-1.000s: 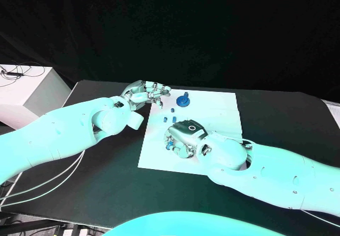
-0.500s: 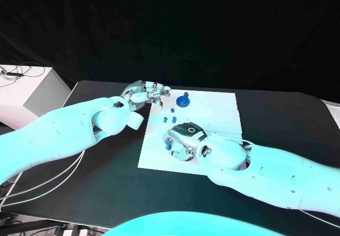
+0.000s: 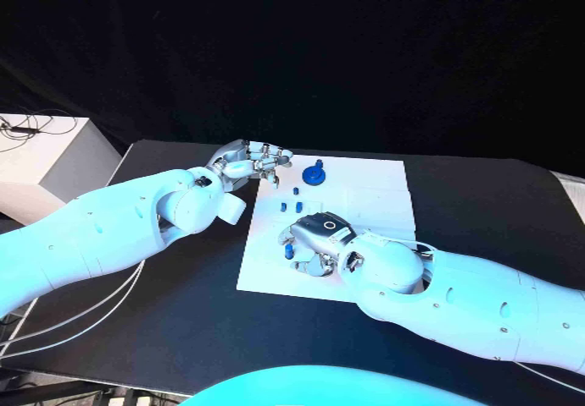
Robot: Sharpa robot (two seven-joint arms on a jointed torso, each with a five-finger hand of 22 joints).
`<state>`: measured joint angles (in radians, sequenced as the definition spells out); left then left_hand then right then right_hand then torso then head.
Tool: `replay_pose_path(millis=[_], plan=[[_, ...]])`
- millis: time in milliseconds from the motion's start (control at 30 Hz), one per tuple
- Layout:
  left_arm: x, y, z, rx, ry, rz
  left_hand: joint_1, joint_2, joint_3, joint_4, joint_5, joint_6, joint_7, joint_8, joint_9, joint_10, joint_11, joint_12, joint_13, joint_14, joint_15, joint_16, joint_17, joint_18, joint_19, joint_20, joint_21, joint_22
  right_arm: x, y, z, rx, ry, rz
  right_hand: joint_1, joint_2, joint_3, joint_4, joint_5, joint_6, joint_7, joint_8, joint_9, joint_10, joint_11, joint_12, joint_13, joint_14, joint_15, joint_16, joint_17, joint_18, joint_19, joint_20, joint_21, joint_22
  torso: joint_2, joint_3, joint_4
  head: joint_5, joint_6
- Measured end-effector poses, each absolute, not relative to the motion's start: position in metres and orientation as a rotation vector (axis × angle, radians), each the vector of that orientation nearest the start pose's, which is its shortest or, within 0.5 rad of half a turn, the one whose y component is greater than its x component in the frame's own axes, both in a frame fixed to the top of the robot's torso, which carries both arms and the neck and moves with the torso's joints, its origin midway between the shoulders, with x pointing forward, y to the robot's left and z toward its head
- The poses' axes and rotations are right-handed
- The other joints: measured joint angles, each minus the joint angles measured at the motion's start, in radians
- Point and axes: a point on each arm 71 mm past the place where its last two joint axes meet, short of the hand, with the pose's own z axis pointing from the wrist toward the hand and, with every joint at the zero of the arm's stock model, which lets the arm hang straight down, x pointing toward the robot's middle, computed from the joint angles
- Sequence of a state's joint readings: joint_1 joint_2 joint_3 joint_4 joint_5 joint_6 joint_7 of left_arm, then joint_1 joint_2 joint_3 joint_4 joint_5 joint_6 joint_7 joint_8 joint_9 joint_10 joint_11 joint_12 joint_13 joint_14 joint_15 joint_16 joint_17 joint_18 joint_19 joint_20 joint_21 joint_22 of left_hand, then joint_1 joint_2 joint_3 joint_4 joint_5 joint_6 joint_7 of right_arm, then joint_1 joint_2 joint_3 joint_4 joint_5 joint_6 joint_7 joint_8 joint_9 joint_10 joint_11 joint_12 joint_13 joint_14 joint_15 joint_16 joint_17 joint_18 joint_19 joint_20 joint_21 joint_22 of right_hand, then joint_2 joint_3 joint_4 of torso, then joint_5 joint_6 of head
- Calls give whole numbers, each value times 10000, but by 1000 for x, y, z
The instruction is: Assemble the parts on the task board
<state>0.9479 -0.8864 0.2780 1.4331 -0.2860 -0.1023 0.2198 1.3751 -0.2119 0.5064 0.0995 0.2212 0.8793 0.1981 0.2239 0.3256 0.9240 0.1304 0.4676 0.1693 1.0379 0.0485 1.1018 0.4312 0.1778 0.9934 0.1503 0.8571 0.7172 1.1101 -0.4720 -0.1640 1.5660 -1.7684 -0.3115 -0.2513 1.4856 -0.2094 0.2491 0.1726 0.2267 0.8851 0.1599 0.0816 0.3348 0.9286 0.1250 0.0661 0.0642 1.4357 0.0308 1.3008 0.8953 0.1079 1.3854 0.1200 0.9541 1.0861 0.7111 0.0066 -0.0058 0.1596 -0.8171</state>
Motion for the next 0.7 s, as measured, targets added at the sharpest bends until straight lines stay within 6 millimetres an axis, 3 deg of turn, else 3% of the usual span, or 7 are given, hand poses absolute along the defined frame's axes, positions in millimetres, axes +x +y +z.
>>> replay_pose_path(millis=[67,133,233,367,533,633,700], plan=[[493,257,-201,-10434,15468,-15105,0,0,0,0,0,0,0,0,0,0,0,0,0,0,0,0,0,0,0,0,0,0,399,-8,-244,-5820,16386,8139,535,10,-657,541,39,-234,-3,-105,-184,-393,86,0,-2,-49,50,-40,-91,0,-36,36,-172,-108,0,-1,-1,-12,15],[493,257,-201,-10435,15472,-15104,0,0,0,0,0,0,0,0,0,0,0,0,0,0,0,0,0,0,0,0,0,0,399,-9,-244,-5759,16351,8131,1015,-155,-1153,1099,81,-801,16,-164,-456,-873,167,0,-8,-85,85,-53,-175,0,-39,54,-284,-186,0,-1,-1,-23,25],[493,257,-201,-10437,15476,-15103,0,0,0,0,0,0,0,0,0,0,0,0,0,0,0,0,0,0,0,0,0,0,400,-10,-243,-5681,16292,8134,1205,-332,-1508,1239,156,-2057,65,-242,-913,-2326,272,-118,-99,-139,139,-53,-255,-1,-17,128,-380,-256,0,-1,0,-46,43],[493,257,-201,-10440,15477,-15100,0,0,0,0,0,0,0,0,0,0,0,0,0,0,0,0,0,0,0,0,0,0,400,-11,-243,-5578,16209,8149,1228,-355,-1591,1255,175,-2673,113,-241,-1137,-2755,300,-118,-110,-139,139,-53,-278,-1,-17,128,-380,-266,0,-2,4,-71,69],[494,257,-202,-10449,15478,-15096,0,0,0,0,0,0,0,0,0,0,0,0,0,0,0,0,0,0,0,0,0,1,401,-19,-242,-5298,16129,8178,1228,-355,-1591,1255,194,-2724,125,-241,-1166,-2556,263,-118,-95,-139,139,-53,-254,-1,20,165,-380,-247,-5,-2,6,-107,114],[494,257,-202,-10456,15480,-15092,0,0,0,0,0,0,0,0,0,0,0,0,0,0,0,0,0,0,0,0,0,1,403,-31,-237,-4907,16040,8286,1035,-161,-1363,1221,195,-2215,188,-119,-1062,-1065,155,87,12,-63,137,-56,-250,1,42,187,-365,-218,-17,-1,6,-156,155],[494,257,-202,-10463,15479,-15085,0,0,0,0,0,0,0,0,0,1,0,0,0,0,0,0,0,0,0,0,0,0,407,-43,-231,-4575,15912,8395,1006,22,-1111,1199,194,-1460,263,79,-891,-461,143,130,23,-271,106,-439,-943,291,-205,155,-1229,-864,-24,-1,-3,-221,199]])
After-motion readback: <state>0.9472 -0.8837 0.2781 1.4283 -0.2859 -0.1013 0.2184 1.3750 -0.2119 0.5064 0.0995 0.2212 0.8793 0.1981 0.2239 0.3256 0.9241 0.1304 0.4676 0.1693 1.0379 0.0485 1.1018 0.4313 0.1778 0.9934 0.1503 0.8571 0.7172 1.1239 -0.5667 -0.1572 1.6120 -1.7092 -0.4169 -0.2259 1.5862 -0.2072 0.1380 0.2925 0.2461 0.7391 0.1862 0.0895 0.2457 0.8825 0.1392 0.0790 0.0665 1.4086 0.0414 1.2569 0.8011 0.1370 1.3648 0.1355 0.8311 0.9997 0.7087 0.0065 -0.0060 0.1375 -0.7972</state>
